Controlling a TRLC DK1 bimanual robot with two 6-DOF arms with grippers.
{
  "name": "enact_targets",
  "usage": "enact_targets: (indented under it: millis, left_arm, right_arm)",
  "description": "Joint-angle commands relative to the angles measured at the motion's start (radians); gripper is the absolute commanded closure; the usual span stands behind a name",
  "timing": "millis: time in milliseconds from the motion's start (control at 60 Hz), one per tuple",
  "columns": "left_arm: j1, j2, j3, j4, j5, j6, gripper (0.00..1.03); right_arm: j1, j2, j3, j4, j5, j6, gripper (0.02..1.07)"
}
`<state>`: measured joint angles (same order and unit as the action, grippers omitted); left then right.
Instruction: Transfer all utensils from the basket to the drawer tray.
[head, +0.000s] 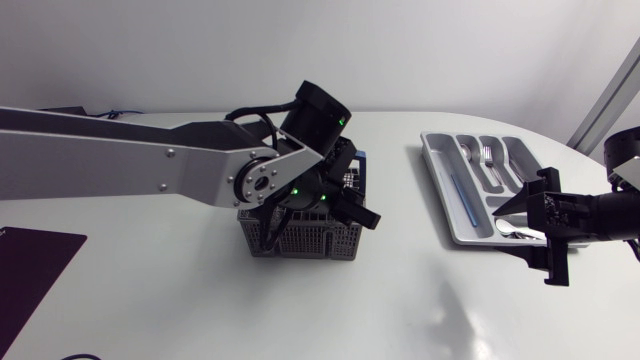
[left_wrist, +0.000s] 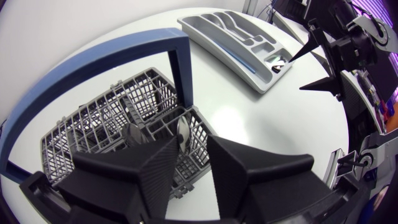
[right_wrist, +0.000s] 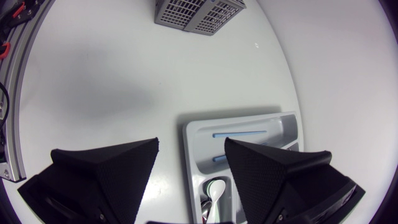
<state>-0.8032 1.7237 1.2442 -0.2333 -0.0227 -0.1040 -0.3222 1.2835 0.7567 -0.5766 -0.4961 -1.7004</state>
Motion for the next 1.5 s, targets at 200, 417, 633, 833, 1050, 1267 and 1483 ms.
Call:
enact_targets:
  millis: [200, 417, 633, 833, 1050, 1267, 1483]
  left_arm:
    - [0.024, 0.027, -0.026, 0.017, 0.035, 0.01, 0.93]
    - [0.033, 0.025, -0.042, 0.035, 0.072, 0.009, 0.98]
    - [0.055, 0.0, -0.065, 0.048, 0.141, 0.001, 0.99]
    - [0.065, -0.044, -0.089, 0.074, 0.213, -0.005, 0.99]
    - [0.081, -0.067, -0.088, 0.075, 0.265, -0.022, 0.99]
    - [0.118, -0.104, -0.075, 0.078, 0.331, -0.046, 0.99]
    - [0.137, -0.181, -0.06, 0.048, 0.391, -0.06, 0.99]
  right_arm:
    - [0.038, -0.052, -0.054, -0.014, -0.006, 0.044, 0.3]
    - [0.049, -0.075, -0.071, -0.012, -0.006, 0.051, 0.3]
    - [0.052, -0.089, -0.08, -0.012, -0.007, 0.053, 0.3]
    - [0.055, -0.108, -0.089, -0.012, -0.012, 0.059, 0.29]
    - [0.063, -0.127, -0.089, -0.029, -0.019, 0.07, 0.29]
    - [0.078, -0.147, -0.083, -0.045, -0.021, 0.088, 0.29]
    - [0.097, -0.154, -0.023, -0.111, -0.05, 0.147, 0.22]
